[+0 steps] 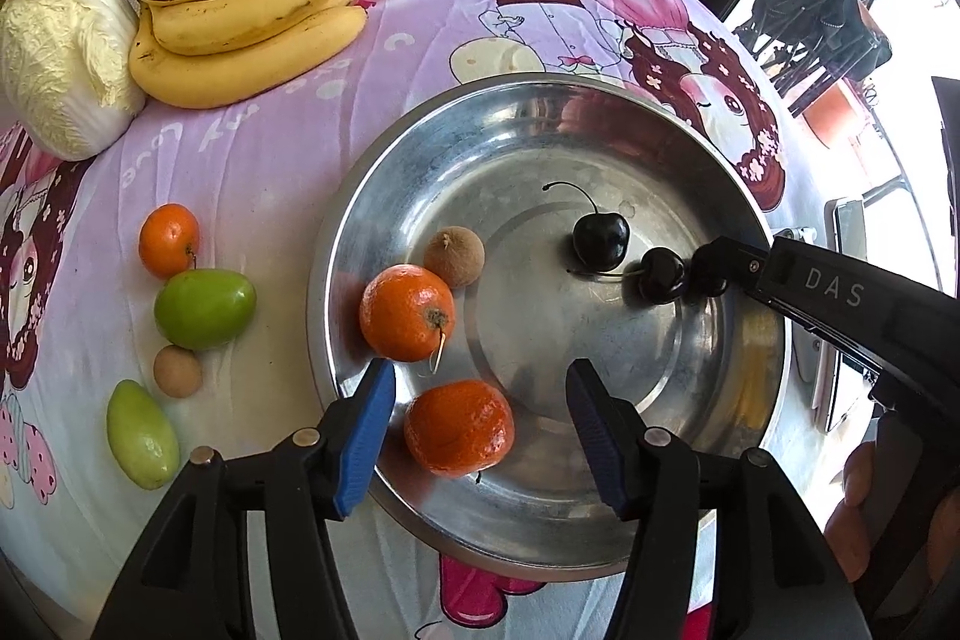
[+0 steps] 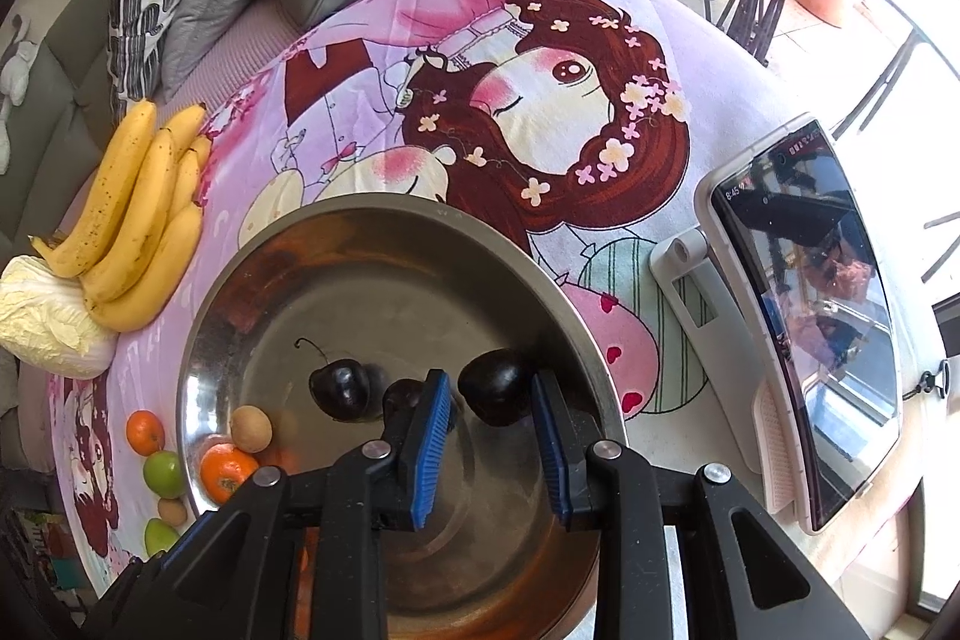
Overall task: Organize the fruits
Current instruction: 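Open both tools to drop the orange and cherry into the bowl, then move both tools back toward the green fruit beside the bowl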
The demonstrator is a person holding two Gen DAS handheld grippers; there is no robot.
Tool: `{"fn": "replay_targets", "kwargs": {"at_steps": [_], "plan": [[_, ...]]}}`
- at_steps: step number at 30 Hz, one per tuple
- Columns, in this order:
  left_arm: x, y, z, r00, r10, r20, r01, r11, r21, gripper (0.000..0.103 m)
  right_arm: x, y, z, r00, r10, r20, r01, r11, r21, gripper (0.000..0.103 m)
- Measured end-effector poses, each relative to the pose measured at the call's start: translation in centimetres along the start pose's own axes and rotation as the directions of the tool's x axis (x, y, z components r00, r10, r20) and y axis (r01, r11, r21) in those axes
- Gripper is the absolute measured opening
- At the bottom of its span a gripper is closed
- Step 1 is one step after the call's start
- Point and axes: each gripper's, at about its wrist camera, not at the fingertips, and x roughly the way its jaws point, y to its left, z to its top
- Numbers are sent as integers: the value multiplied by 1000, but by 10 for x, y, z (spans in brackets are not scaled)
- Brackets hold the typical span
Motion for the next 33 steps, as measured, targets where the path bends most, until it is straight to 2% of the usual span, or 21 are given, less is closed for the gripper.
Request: {"fn": "replay_targets", "kwargs": {"at_steps": [6,11,14,17,21,27,28,30,31,33], "plan": [[-11,9,-1,1000,-1,24,2,999,-36,61,-8,5,0,999,19,35,-19,1000,-17,39],[-26,34,3,997,37,71,-27,991,-133,61,-12,12,-2,998,29,51,-26,999,-48,40],[-33,56,5,993,85,88,-65,975,-212,61,-13,19,-4,998,35,54,-31,997,-75,40],[-37,81,4,988,128,87,-97,951,-294,75,-13,28,-8,998,37,53,-31,993,-114,40],[-40,108,0,985,151,78,-112,921,-373,75,-13,41,-13,998,45,52,-36,986,-162,40],[-33,131,-7,985,170,34,-138,890,-434,76,-8,67,-28,998,59,29,-51,969,-241,40],[-31,134,-8,985,173,25,-145,886,-441,76,-8,72,-31,998,60,26,-51,965,-259,41],[-30,139,-11,984,179,13,-154,878,-453,77,-8,81,-37,998,61,28,-50,955,-292,59],[-28,140,-11,984,180,10,-156,875,-458,77,-8,85,-40,997,65,30,-53,951,-304,63],[-28,143,-13,983,181,5,-158,871,-466,80,-9,90,-43,997,72,31,-58,945,-321,65]]}}
